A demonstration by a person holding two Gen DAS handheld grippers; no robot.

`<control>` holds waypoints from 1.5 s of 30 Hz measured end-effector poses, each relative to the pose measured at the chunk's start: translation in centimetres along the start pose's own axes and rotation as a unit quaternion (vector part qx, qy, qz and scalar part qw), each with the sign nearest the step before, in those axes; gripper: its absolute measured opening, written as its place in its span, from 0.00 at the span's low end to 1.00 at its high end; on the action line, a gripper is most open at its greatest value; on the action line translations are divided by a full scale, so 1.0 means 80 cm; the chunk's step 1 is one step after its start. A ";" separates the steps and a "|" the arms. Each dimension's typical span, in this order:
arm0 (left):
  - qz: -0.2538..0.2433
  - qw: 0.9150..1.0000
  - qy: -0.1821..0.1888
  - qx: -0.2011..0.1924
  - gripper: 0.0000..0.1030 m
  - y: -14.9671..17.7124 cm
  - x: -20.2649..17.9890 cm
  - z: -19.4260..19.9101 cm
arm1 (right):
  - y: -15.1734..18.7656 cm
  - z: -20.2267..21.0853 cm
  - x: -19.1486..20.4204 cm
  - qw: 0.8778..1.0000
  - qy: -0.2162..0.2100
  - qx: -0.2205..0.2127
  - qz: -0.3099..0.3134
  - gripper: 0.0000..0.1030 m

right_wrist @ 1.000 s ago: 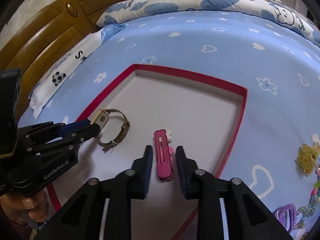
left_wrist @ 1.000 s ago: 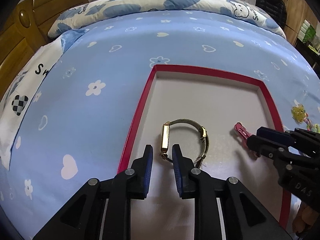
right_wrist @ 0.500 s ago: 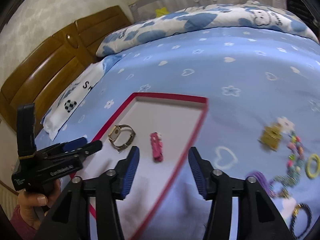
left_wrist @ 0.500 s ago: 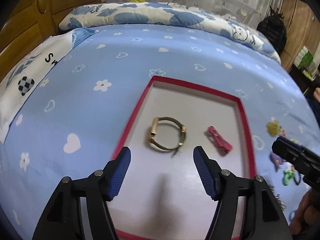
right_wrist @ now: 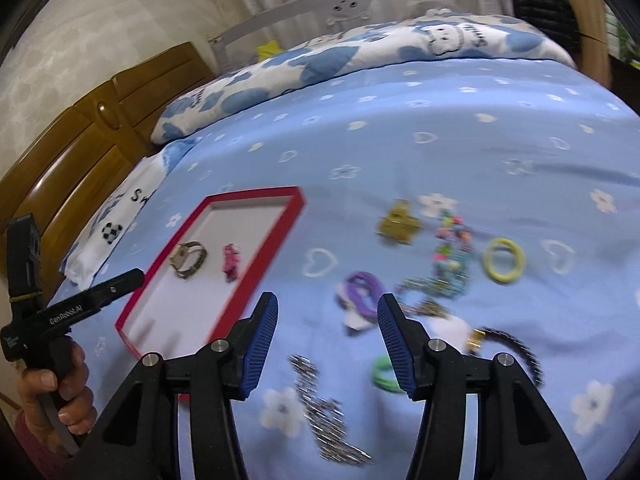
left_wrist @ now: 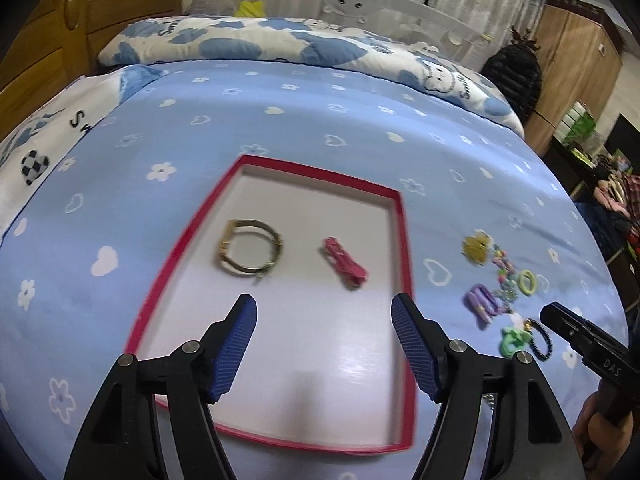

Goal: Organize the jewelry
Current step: 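Lift both open tools away from the tray toward the jewelry, then grasp the yellow claw clip with left tool while right tool grasps the yellow hair tie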

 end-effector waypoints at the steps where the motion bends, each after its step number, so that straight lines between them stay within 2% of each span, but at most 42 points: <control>1: -0.003 1.000 0.002 0.001 0.68 0.001 -0.005 0.001 | 0.004 0.006 -0.008 1.000 0.008 -0.002 -0.005 0.52; 9: -0.047 0.999 0.018 0.016 0.68 0.006 -0.047 -0.006 | 0.023 0.034 -0.069 0.997 0.051 -0.014 -0.048 0.52; 21: -0.085 0.995 0.030 0.034 0.69 -0.010 -0.113 -0.054 | 0.025 0.031 -0.126 0.994 0.075 -0.019 -0.075 0.52; 28: -0.109 0.992 0.042 0.053 0.70 -0.023 -0.157 -0.110 | 0.014 0.017 -0.149 0.994 0.079 -0.013 -0.071 0.50; 37: -0.115 0.987 0.062 0.093 0.70 -0.040 -0.205 -0.201 | 0.001 -0.024 -0.164 0.996 0.072 0.013 -0.056 0.35; 42: -0.129 0.985 0.054 0.101 0.69 -0.047 -0.227 -0.249 | 0.002 -0.043 -0.171 0.996 0.070 0.030 -0.055 0.34; 44: -0.131 0.985 0.046 0.105 0.68 -0.048 -0.232 -0.269 | 0.003 -0.049 -0.174 0.995 0.069 0.037 -0.056 0.29; 45: -0.131 0.985 0.044 0.106 0.64 -0.048 -0.235 -0.276 | 0.005 -0.052 -0.175 0.995 0.069 0.039 -0.056 0.28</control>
Point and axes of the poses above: each gripper's, at about its wrist camera, not at the fingertips, and z roughly against the way its jaws point, x to its left, y to its underside, the point moved 3 cm from there along -z, roughly the way its jaws point, and after that the axes turned 9 degrees about z, right-handed, at the moved point
